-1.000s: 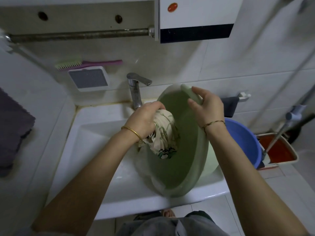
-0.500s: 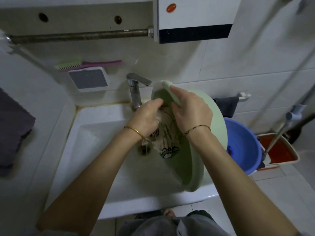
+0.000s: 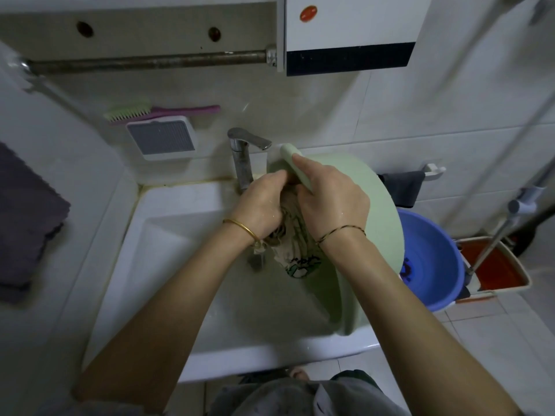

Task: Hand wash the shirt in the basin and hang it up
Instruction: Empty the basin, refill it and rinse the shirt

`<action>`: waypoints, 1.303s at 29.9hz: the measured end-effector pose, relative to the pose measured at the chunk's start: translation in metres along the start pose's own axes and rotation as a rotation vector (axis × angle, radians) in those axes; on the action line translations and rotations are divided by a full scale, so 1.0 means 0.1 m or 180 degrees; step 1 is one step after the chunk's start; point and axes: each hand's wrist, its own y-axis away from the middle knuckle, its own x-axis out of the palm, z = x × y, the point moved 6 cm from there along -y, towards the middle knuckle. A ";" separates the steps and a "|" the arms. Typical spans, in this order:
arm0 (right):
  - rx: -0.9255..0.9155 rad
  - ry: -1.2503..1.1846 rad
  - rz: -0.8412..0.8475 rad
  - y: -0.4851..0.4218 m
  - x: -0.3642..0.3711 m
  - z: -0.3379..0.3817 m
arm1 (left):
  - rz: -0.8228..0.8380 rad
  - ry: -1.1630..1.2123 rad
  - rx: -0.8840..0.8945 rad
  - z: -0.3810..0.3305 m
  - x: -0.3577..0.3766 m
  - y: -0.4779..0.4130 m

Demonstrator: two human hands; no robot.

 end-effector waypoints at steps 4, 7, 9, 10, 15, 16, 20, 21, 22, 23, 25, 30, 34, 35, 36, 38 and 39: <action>-0.0002 0.0007 -0.0030 0.00 0.01 0.00 | -0.0028 -0.0011 -0.0016 0.02 0.01 0.00; 0.0005 -0.0027 -0.0062 0.01 0.00 0.00 | -0.0008 0.0026 0.0002 0.03 0.02 -0.01; -0.0006 -0.0106 -0.0072 0.02 -0.02 -0.01 | 0.0008 0.0083 0.0037 0.02 0.03 0.00; 0.0017 -0.0182 -0.0061 0.02 -0.04 -0.03 | 0.0009 0.0107 0.0050 0.01 0.03 0.00; 0.0500 -0.1030 -0.0191 -0.10 -0.13 -0.39 | -0.0132 0.0184 0.0014 -0.02 0.00 0.01; 0.0661 -0.1384 -0.0288 -0.13 -0.12 -0.53 | -0.0150 0.0194 -0.0016 -0.01 0.02 0.01; 0.1505 -0.2563 -0.0509 -0.11 0.16 -1.07 | -0.0301 0.0162 -0.0018 0.00 0.13 0.02; 0.1691 -0.2815 -0.0521 -0.08 0.27 -1.16 | -0.0283 0.0133 -0.0016 0.01 0.18 0.03; 0.1842 -0.3073 -0.0533 -0.05 0.38 -1.23 | -0.0222 0.0096 -0.0024 0.03 0.24 0.03; 0.1970 -0.3283 -0.0546 -0.01 0.48 -1.29 | -0.0121 0.0053 -0.0041 0.06 0.31 0.04; 0.2223 -0.3537 -0.0535 0.06 0.70 -1.40 | 0.0127 -0.0099 -0.0128 0.14 0.45 0.06; 0.2547 -0.3730 -0.0159 0.18 1.18 -1.57 | 0.0745 -0.0527 -0.0504 0.46 0.75 0.08; 0.2524 -0.2866 0.0026 0.15 1.31 -1.69 | 0.1478 -0.0436 -0.0826 0.66 0.96 0.21; 0.2365 -0.2252 0.0179 0.09 1.28 -1.71 | 0.1703 -0.0389 -0.0909 0.69 0.98 0.23; 0.2165 -0.1540 0.0397 0.03 1.27 -1.71 | 0.1887 -0.0368 -0.0978 0.70 0.96 0.24; 0.1784 -0.0287 0.0720 -0.07 1.22 -1.66 | 0.1750 -0.0169 -0.1090 0.73 0.82 0.12; 0.1620 0.0100 0.0743 -0.11 1.19 -1.60 | 0.1388 0.0188 -0.1203 0.75 0.70 -0.01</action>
